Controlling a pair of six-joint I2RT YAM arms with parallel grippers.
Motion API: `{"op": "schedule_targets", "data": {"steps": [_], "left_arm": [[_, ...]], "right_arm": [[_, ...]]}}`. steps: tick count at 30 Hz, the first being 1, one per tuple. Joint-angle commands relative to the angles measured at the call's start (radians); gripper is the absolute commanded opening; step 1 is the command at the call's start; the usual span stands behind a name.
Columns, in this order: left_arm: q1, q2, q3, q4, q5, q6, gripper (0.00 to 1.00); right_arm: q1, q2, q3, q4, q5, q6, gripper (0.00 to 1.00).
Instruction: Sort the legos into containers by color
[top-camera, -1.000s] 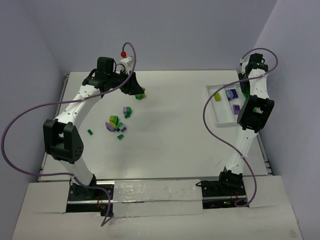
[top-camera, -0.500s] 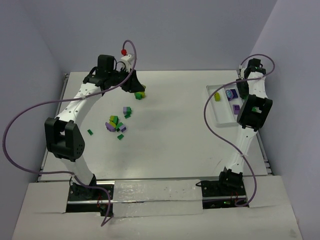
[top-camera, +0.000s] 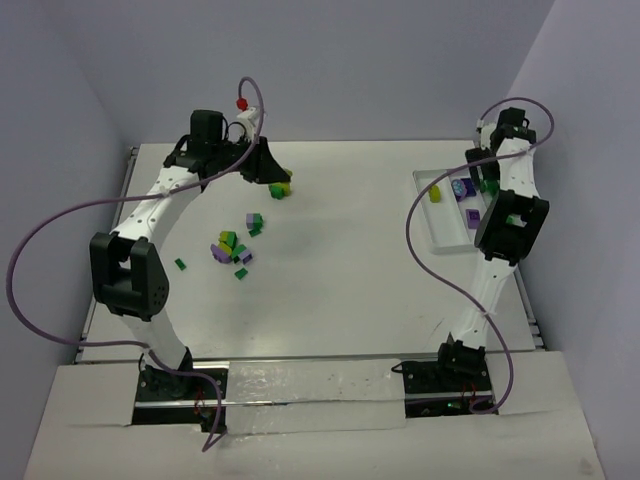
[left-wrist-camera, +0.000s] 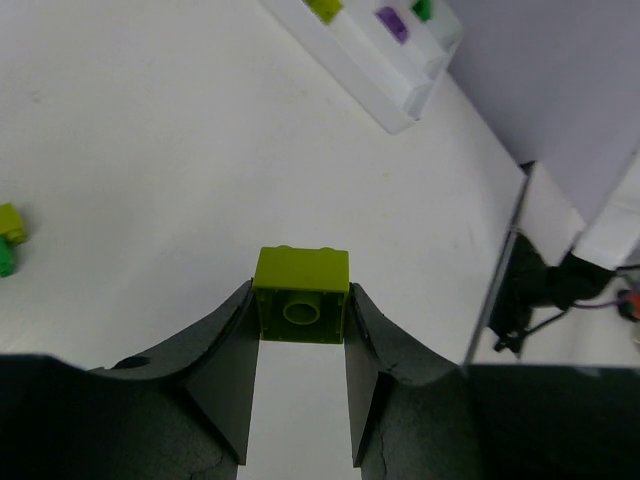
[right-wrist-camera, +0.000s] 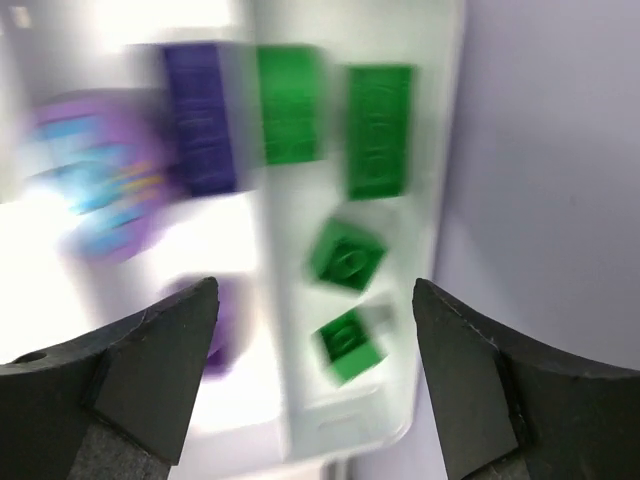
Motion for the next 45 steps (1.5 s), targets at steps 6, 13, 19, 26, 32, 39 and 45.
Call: {"op": "schedule_targets", "data": {"steps": [6, 13, 19, 26, 32, 39, 45], "left_arm": [[0.041, -0.101, -0.418, 1.067, 0.422, -0.908, 0.00], [0.041, -0.121, -0.471, 1.071, 0.394, -1.212, 0.00], [0.020, -0.141, -0.528, 1.185, 0.413, -1.378, 0.00], [-0.063, -0.173, -0.506, 0.981, 0.407, -1.212, 0.00], [-0.097, -0.173, -0.500, 0.915, 0.393, -1.156, 0.00], [-0.092, -0.169, -0.494, 0.944, 0.394, -1.174, 0.00], [-0.077, -0.161, -0.504, 1.102, 0.396, -1.281, 0.00]], "right_arm": [[0.455, -0.538, -0.302, 0.104, -0.543, 0.012, 0.88], [0.746, -0.687, -0.454, 0.218, -0.737, -0.045, 0.90], [0.881, -0.722, -0.506, 0.205, -0.753, -0.120, 0.90], [0.909, -0.702, -0.466, 0.204, -0.794, -0.132, 0.90], [0.940, -0.667, -0.406, 0.200, -0.802, -0.132, 0.87], [0.956, -0.663, -0.411, 0.174, -0.767, -0.156, 0.54], [0.955, -0.669, -0.429, 0.150, -0.713, -0.138, 0.82]]}}
